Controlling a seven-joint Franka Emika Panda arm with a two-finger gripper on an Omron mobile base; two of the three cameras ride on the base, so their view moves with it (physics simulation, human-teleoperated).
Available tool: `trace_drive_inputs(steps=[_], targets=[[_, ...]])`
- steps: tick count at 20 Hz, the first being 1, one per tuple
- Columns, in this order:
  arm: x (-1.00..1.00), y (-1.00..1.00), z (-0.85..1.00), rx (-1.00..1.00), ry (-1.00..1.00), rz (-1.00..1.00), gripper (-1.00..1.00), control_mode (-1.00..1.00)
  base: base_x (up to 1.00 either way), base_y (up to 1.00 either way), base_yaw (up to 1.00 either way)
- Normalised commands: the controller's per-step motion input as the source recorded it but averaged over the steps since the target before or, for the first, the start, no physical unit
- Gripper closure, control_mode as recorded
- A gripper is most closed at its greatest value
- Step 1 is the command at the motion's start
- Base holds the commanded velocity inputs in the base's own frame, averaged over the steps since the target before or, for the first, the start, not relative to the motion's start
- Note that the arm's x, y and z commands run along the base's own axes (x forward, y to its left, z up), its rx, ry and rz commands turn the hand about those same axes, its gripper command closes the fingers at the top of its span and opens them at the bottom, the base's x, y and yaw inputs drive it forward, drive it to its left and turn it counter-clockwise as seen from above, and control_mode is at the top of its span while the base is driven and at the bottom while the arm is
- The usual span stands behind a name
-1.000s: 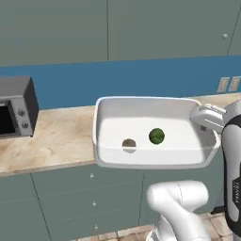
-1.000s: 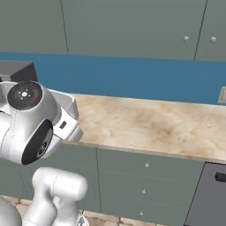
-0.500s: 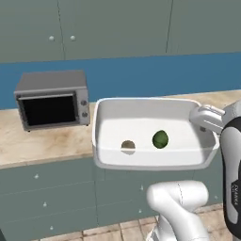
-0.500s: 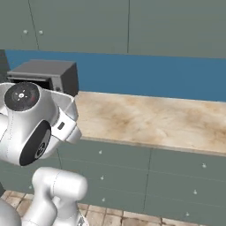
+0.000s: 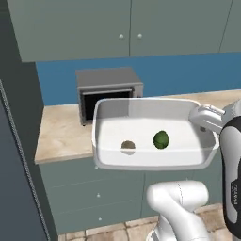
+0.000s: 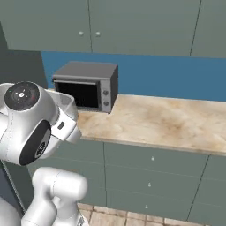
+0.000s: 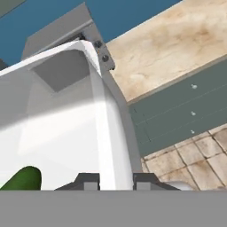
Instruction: Take the avocado and garlic out of the freezer and place them in the tupperware container on the counter. Then put the tupperware containing the vegetables back in the freezer.
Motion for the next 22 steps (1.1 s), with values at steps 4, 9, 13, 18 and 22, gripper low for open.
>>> trace_drive_inputs(steps=[4, 9, 13, 18, 22], targets=[[0.00, 0.00, 0.00, 0.00, 0.00, 0.00, 1.00, 1.00, -0.25, 1.00, -0.01], [0.00, 0.00, 0.00, 0.00, 0.00, 0.00, 1.00, 1.00, -0.48, 1.00, 0.00], [0.00, 0.00, 0.00, 0.00, 0.00, 0.00, 1.00, 1.00, -0.48, 1.00, 0.00], [0.00, 0.00, 0.00, 0.00, 0.00, 0.00, 1.00, 1.00, -0.20, 1.00, 0.00], [0.00, 0.00, 0.00, 0.00, 0.00, 0.00, 1.00, 1.00, 0.00, 0.94, 0.00]])
